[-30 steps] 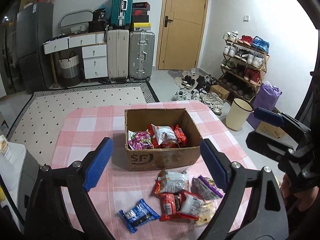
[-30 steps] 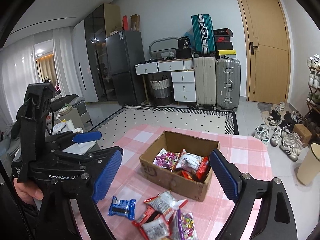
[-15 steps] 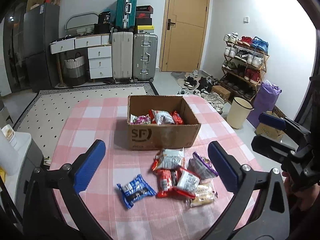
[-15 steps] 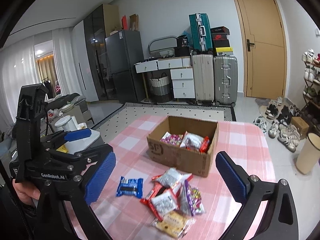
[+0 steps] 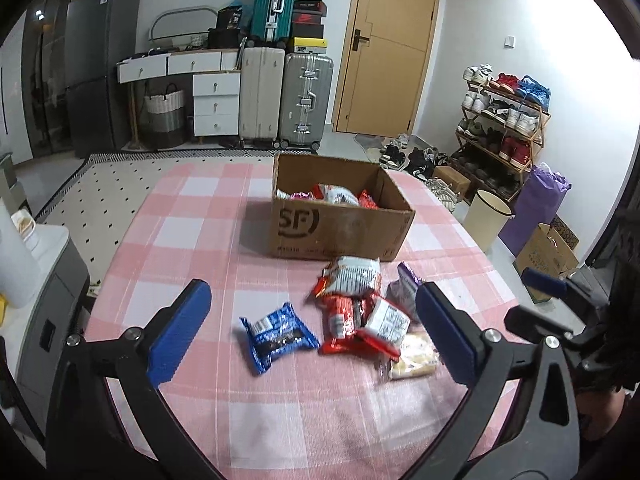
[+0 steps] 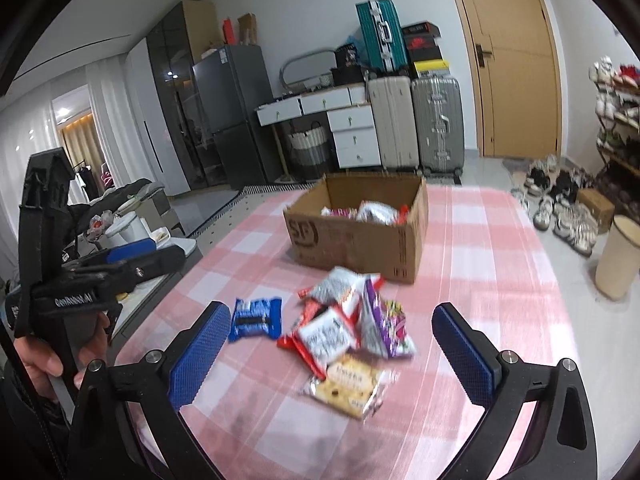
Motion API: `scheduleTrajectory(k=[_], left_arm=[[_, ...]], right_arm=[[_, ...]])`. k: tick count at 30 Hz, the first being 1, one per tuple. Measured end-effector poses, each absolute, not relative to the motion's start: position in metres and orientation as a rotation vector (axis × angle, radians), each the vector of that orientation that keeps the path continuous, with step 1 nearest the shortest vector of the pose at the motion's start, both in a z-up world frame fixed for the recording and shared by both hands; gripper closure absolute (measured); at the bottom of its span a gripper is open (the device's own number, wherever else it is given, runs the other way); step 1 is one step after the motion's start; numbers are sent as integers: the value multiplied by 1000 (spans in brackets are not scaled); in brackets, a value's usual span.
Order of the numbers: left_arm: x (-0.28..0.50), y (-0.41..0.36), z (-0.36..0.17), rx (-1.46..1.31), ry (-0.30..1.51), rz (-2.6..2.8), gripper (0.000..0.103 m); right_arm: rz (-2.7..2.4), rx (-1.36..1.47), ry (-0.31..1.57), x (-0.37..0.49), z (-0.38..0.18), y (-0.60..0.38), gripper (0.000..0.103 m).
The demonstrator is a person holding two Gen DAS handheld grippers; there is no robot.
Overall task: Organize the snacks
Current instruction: 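Move both tools back toward the remaining snack pile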
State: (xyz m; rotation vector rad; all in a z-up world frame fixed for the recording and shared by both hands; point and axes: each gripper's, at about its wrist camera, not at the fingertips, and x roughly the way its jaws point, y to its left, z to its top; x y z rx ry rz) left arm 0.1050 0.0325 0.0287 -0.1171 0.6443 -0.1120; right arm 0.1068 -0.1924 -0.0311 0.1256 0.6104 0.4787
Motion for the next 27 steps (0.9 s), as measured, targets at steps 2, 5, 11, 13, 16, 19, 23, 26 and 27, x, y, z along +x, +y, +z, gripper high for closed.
scheduleTrajectory(k=[2, 5, 11, 13, 16, 19, 23, 26, 27], left_arm=[[102, 33, 20, -121, 650, -105, 1], [98, 31, 3, -121, 665, -94, 1], [99, 31, -30, -141, 731, -94, 1], [99, 30, -37, -141, 739, -93, 1], [100, 31, -48, -132, 750, -88, 1], [103, 34, -56, -137, 766, -87, 1], [107, 40, -68, -151, 783, -81, 1], [111, 45, -75, -160, 793, -74, 1], [111, 47, -77, -166, 795, -72, 1]], right_arm=[[480, 139, 628, 106, -40, -194, 1], [475, 137, 660, 107, -55, -192, 1], [471, 118, 733, 115, -90, -181, 1], [470, 107, 750, 116, -98, -177, 1], [458, 73, 789, 122, -115, -168, 1], [462, 66, 824, 128, -126, -162, 1], [442, 51, 867, 140, -140, -153, 1], [430, 53, 890, 149, -148, -149, 1], [423, 45, 905, 152, -151, -147, 1]])
